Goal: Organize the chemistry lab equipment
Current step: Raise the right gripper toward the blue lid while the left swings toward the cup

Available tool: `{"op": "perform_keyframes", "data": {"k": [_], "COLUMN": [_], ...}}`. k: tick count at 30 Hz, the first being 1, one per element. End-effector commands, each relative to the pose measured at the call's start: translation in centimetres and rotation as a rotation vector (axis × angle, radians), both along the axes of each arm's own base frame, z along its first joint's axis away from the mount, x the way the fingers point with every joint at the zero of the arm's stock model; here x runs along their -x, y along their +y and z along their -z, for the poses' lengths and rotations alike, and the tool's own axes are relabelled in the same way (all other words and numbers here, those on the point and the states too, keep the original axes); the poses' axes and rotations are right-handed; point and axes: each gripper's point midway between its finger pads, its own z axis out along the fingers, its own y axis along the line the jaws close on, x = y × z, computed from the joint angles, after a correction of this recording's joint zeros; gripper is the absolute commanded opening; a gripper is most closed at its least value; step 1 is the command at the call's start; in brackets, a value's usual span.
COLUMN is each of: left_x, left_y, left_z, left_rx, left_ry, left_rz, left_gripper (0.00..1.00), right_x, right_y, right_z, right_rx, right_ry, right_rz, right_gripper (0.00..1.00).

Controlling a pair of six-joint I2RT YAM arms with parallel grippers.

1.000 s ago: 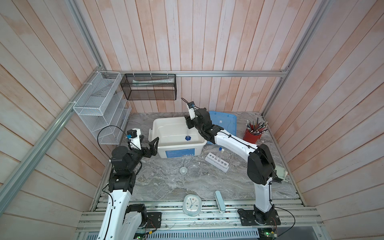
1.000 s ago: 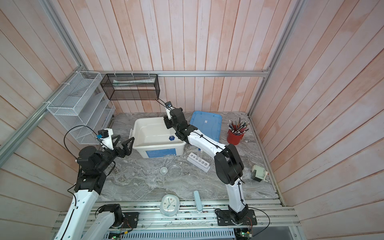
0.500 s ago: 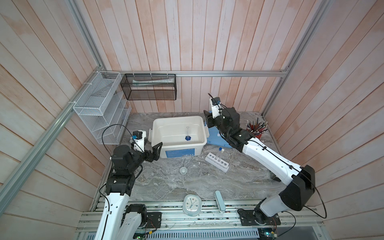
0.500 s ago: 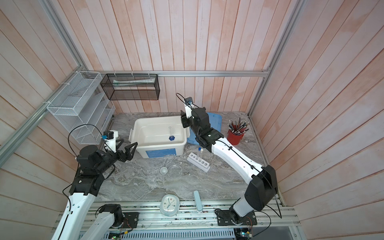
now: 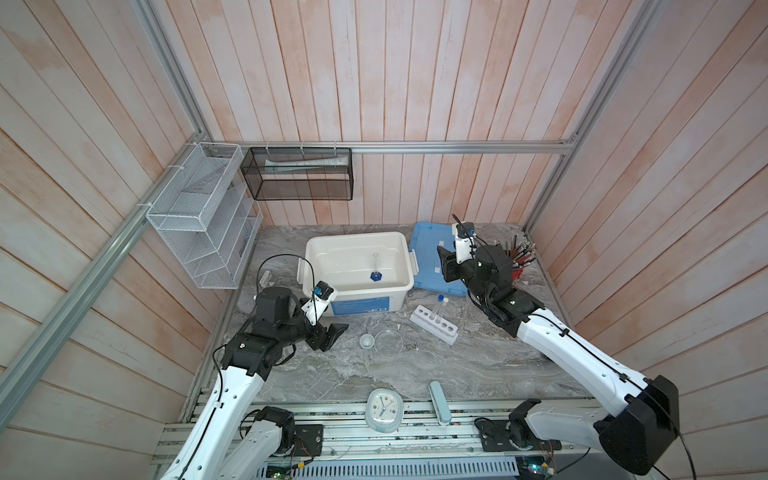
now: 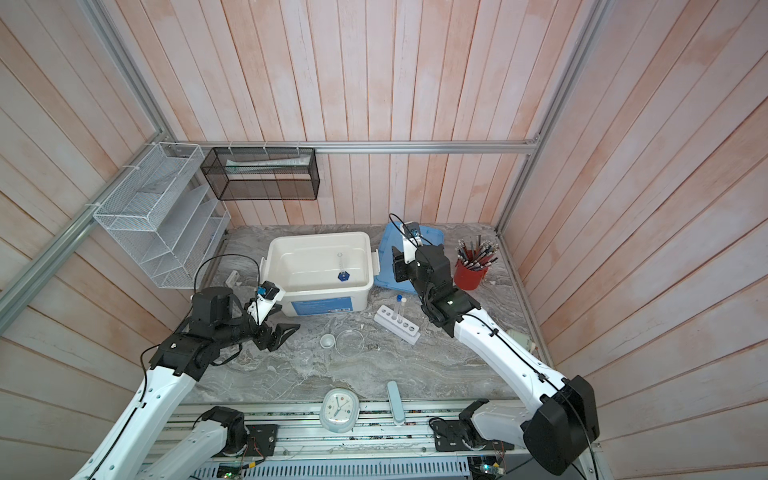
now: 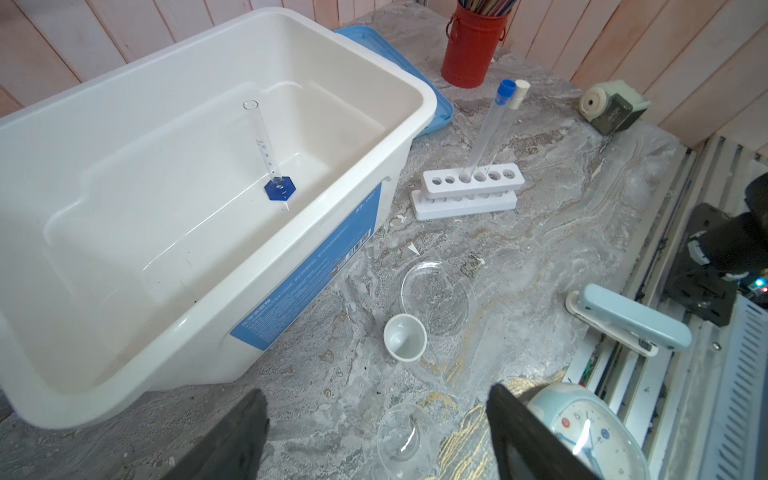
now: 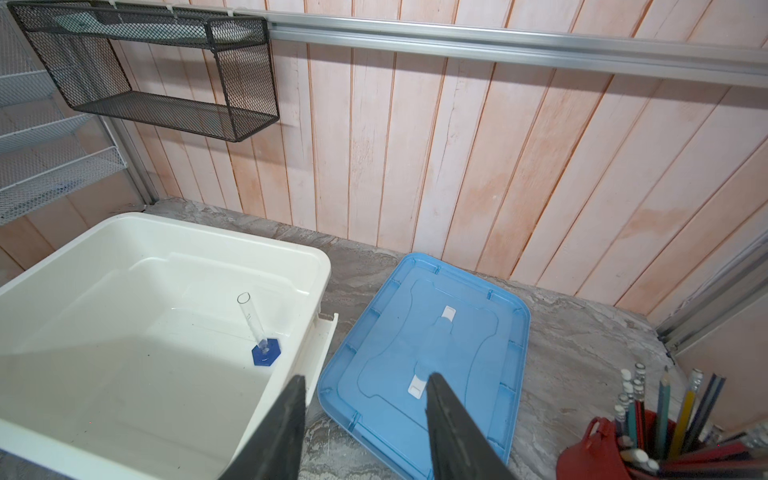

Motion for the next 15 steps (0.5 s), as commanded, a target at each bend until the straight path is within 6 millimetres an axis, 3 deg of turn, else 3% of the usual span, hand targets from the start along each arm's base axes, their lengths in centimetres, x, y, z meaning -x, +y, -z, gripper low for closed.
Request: {"op": "perform_keyframes", "data": {"k": [1, 6, 11, 15], "left_x": [0.0, 0.4, 0.5, 0.7], "left_y": [1.2, 2.4, 2.0, 2.3], "left_z": [2.0, 6.4, 8.6, 10.9], "left_rx": [-0.129, -0.318, -0.352, -0.439], "left_ry": [0.047, 0.136, 0.214, 0.265], "left_rz": [-0.01, 0.012, 0.061, 0.078], "left_gripper": [0.83, 0.83, 0.83, 0.73], "right_x": [0.5, 0.9, 1.0, 0.9], "right_y": [-0.1, -1.1, -1.6, -1.6], "right_z": [0.2, 1.4, 2.7, 3.8], "right_rx": [-0.041, -0.05, -0.08, -0.081], "right_ry": [0.003, 0.025, 0.048, 0.07], "right_rz": [-0.018, -0.006, -0.012, -0.016], "right_gripper": [0.48, 0.48, 0.48, 0.48]}}
